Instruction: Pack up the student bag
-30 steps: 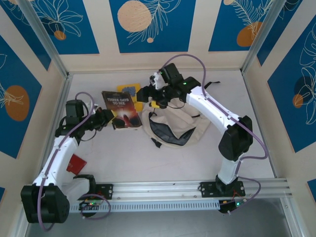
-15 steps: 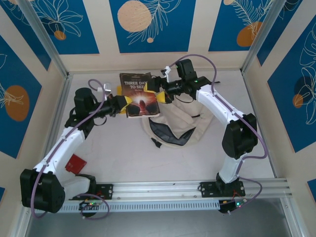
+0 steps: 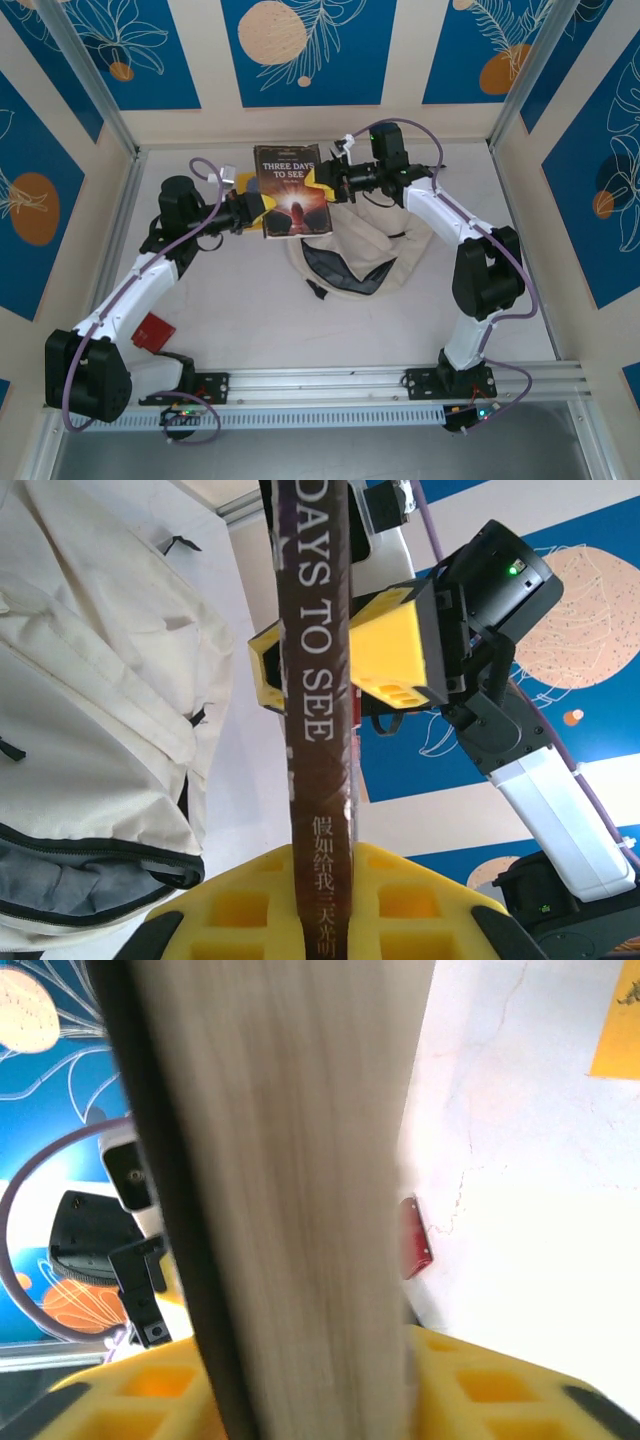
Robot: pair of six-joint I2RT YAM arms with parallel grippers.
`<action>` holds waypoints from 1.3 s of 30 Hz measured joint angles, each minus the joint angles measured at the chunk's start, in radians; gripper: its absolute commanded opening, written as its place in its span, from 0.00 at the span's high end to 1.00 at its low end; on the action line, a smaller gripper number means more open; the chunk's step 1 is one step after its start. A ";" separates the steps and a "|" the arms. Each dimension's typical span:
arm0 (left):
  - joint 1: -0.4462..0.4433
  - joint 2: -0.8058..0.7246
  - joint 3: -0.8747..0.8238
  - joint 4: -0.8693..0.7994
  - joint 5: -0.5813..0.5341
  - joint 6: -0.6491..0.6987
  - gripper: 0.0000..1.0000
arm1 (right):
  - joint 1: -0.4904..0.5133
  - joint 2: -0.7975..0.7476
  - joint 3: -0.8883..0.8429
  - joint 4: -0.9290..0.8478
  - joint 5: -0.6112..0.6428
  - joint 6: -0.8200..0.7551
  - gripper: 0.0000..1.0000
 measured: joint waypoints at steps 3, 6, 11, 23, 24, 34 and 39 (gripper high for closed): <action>0.000 0.001 0.000 -0.013 -0.014 -0.005 0.90 | -0.007 -0.006 -0.037 0.056 0.000 0.051 0.86; -0.003 0.001 -0.002 -0.042 -0.045 -0.019 0.63 | -0.011 -0.032 -0.086 0.115 0.014 0.108 0.89; -0.021 -0.025 -0.045 -0.029 -0.156 -0.071 0.25 | -0.011 -0.090 -0.155 0.156 0.114 0.199 0.89; -0.236 -0.110 -0.209 0.047 -0.522 -0.233 0.01 | 0.027 -0.177 -0.321 0.235 0.421 0.412 0.90; -0.258 -0.111 -0.213 0.053 -0.558 -0.254 0.01 | 0.038 -0.177 -0.332 0.246 0.440 0.427 0.90; -0.452 -0.112 -0.240 0.117 -0.937 -0.364 0.20 | 0.113 -0.180 -0.382 0.304 0.555 0.537 0.90; -0.462 -0.112 -0.245 0.120 -1.032 -0.391 0.45 | 0.114 -0.180 -0.385 0.317 0.557 0.558 0.89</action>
